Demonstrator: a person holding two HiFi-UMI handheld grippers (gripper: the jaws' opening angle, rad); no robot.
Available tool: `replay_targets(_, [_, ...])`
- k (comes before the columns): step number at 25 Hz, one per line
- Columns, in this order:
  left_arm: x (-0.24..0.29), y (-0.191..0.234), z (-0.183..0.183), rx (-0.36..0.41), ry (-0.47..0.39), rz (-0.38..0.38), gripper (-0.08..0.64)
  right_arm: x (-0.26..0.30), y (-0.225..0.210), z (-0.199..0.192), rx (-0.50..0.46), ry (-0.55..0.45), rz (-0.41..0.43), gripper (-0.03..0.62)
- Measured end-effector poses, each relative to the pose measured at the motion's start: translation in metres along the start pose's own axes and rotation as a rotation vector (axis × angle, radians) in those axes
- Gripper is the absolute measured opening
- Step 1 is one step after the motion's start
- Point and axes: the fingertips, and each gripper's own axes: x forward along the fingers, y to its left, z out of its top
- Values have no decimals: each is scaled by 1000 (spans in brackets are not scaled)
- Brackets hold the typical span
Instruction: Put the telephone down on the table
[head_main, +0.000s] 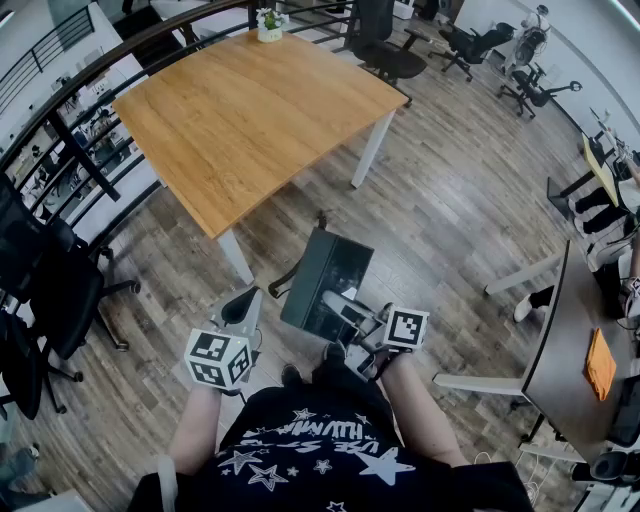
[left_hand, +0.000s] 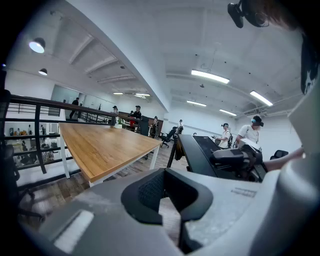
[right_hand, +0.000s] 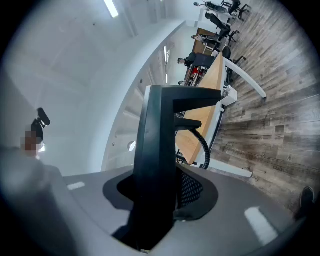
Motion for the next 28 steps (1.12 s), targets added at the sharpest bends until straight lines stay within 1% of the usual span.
replay_targets(5, [-2, -6, -1, 2, 4, 0, 2, -6, 3, 0, -7, 1, 1, 161])
replay_targets(13, [-13, -9, 1, 5, -15, 11, 2, -7, 6, -4, -7, 3, 0, 160])
replay_targets(18, [-20, -6, -5, 8, -14, 15, 2, -3, 11, -2, -61, 9, -9, 161])
replay_targets(23, [-16, -4, 0, 10, -18, 4, 2, -1, 13, 4, -55, 3, -13, 161])
replay_targets(28, [-2, -1, 8, 19, -25, -1, 2, 5, 9, 10, -76, 24, -6, 161])
